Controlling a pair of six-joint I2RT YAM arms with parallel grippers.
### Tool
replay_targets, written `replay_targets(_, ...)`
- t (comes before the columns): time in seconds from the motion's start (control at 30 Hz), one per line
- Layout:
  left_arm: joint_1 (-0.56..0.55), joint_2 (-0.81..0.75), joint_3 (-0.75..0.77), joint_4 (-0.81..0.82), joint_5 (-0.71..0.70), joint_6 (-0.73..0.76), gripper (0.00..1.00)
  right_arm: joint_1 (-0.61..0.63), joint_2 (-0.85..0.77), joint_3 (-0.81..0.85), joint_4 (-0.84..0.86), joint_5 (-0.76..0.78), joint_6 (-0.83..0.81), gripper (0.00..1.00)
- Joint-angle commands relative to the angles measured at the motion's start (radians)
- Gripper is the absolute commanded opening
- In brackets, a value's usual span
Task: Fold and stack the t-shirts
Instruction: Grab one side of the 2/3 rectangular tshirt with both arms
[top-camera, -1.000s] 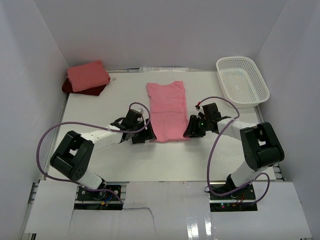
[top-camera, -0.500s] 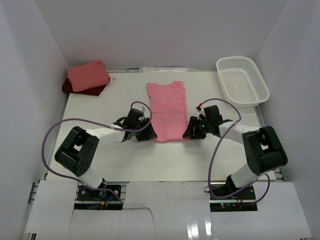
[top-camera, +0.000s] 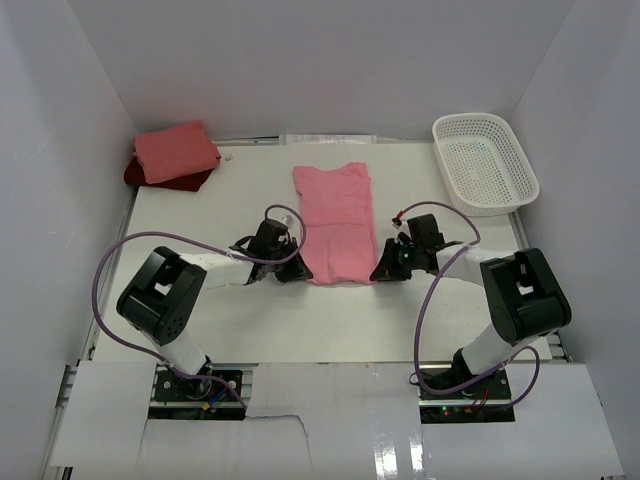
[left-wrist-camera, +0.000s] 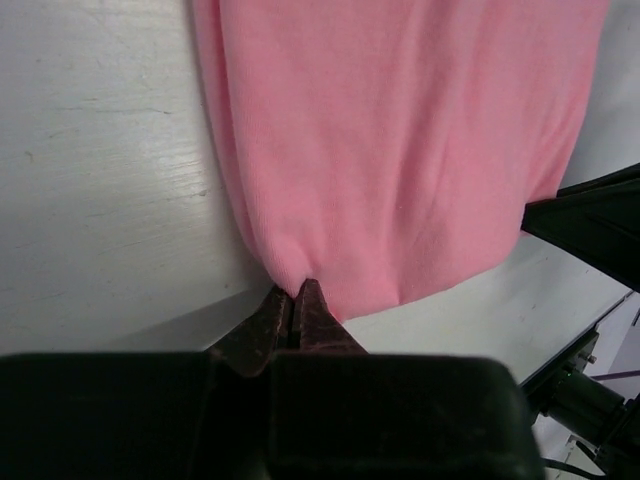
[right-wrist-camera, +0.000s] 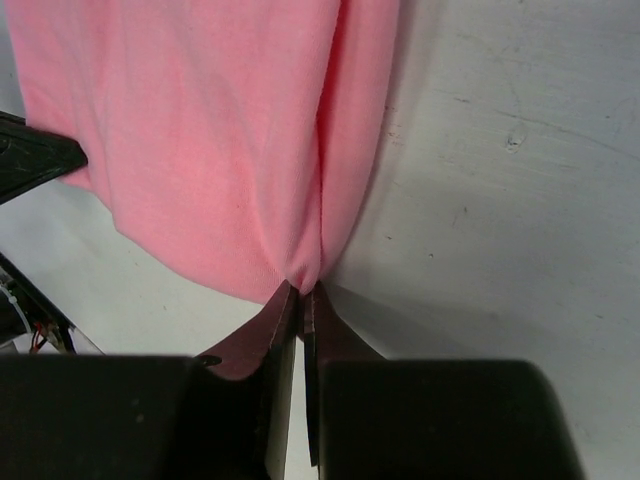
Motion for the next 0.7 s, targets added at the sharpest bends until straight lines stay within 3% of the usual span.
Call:
replay_targets(0.0,-0.004,0.057,-0.071,-0.102,0.001,0.047,0.0,0.003,0.009,-0.045,-0.041,0.014,-0.023,0.08)
replay_targets(0.33,-0.046,-0.201,-0.224,-0.241,0.084,0.044,0.0,0.073,-0.296,-0.189,-0.263,0.057,-0.061,0.08)
replay_targets(0.5,-0.225,-0.347,-0.29,-0.312,0.075,-0.093,0.0,0.191,-0.48,-0.281,-0.386,0.074,-0.011,0.08)
replay_targets(0.67,-0.371,-0.479,-0.357,-0.334,0.053,-0.24,0.0,0.357,-0.65,-0.316,-0.436,0.117,0.166,0.08)
